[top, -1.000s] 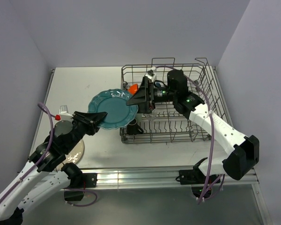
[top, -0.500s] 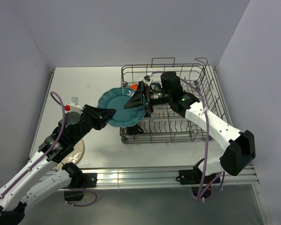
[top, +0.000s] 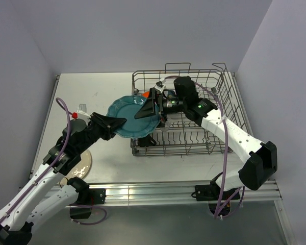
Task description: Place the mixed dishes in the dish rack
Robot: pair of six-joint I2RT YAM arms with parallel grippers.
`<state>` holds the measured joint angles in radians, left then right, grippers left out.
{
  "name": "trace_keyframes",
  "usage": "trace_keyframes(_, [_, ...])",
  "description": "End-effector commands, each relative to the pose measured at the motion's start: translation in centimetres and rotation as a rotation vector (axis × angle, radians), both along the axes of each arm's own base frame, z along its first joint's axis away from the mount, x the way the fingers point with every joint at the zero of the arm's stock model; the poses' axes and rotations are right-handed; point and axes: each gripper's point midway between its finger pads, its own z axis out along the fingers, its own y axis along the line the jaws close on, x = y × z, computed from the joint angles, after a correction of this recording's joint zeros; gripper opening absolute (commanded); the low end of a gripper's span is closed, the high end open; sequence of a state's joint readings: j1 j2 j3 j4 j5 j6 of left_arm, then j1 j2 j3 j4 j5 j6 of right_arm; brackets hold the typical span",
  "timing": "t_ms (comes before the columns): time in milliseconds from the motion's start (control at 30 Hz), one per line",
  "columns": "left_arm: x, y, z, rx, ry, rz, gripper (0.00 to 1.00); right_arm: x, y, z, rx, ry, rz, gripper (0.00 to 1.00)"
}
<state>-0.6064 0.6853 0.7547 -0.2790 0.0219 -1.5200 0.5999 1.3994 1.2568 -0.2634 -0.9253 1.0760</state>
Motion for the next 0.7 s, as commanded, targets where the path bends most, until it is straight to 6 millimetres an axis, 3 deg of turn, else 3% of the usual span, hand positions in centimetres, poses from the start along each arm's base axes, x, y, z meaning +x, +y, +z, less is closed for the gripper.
trace_keyframes(0, [-2.4, -1.4, 7.4, -0.145, -0.205, -0.161, 0.00, -0.4, 0.1, 1.3, 0.001, -0.110, 0.026, 1.00])
trace_keyframes(133, [-2.2, -1.2, 7.8, -0.134, -0.213, -0.173, 0.00, -0.3, -0.2, 0.9, -0.011, -0.138, 0.011, 1.00])
trace_keyframes(233, [-2.2, -0.7, 8.8, -0.110, -0.229, -0.166, 0.00, 0.5, -1.0, -0.3, -0.091, -0.193, -0.037, 1.00])
trace_keyframes(267, [-2.1, -0.6, 8.2, -0.080, -0.200, -0.163, 0.00, 0.3, -1.7, -1.4, -0.157, -0.171, -0.047, 1.00])
trace_keyframes(300, [-1.9, -0.3, 9.2, -0.055, -0.220, -0.156, 0.00, 0.4, -2.1, -1.2, -0.184, -0.205, -0.061, 1.00])
trace_keyframes(333, [-1.8, -0.2, 9.4, -0.033, -0.217, -0.151, 0.00, 0.7, -3.0, -2.5, -0.260, -0.227, -0.081, 1.00])
trace_keyframes(433, [-1.3, 0.3, 9.6, 0.073, -0.180, -0.140, 0.00, 1.4, -5.1, -3.5, -0.384, -0.312, -0.131, 1.00])
trace_keyframes(467, [-1.5, 0.5, 10.8, 0.099, -0.206, -0.142, 0.00, 1.1, -6.2, -4.1, -0.442, -0.308, -0.142, 1.00])
trace_keyframes(533, [-1.1, 0.5, 10.0, 0.152, -0.158, -0.143, 0.00, 1.5, -8.3, -5.1, -0.553, -0.348, -0.187, 1.00])
trace_keyframes(567, [-1.1, 0.7, 10.9, 0.167, -0.175, -0.142, 0.00, 1.4, -9.1, -5.0, -0.577, -0.370, -0.203, 1.00])
trace_keyframes(667, [-0.4, 0.3, 10.0, 0.238, -0.132, -0.166, 0.00, 1.5, -11.6, -5.3, -0.685, -0.424, -0.253, 1.00])
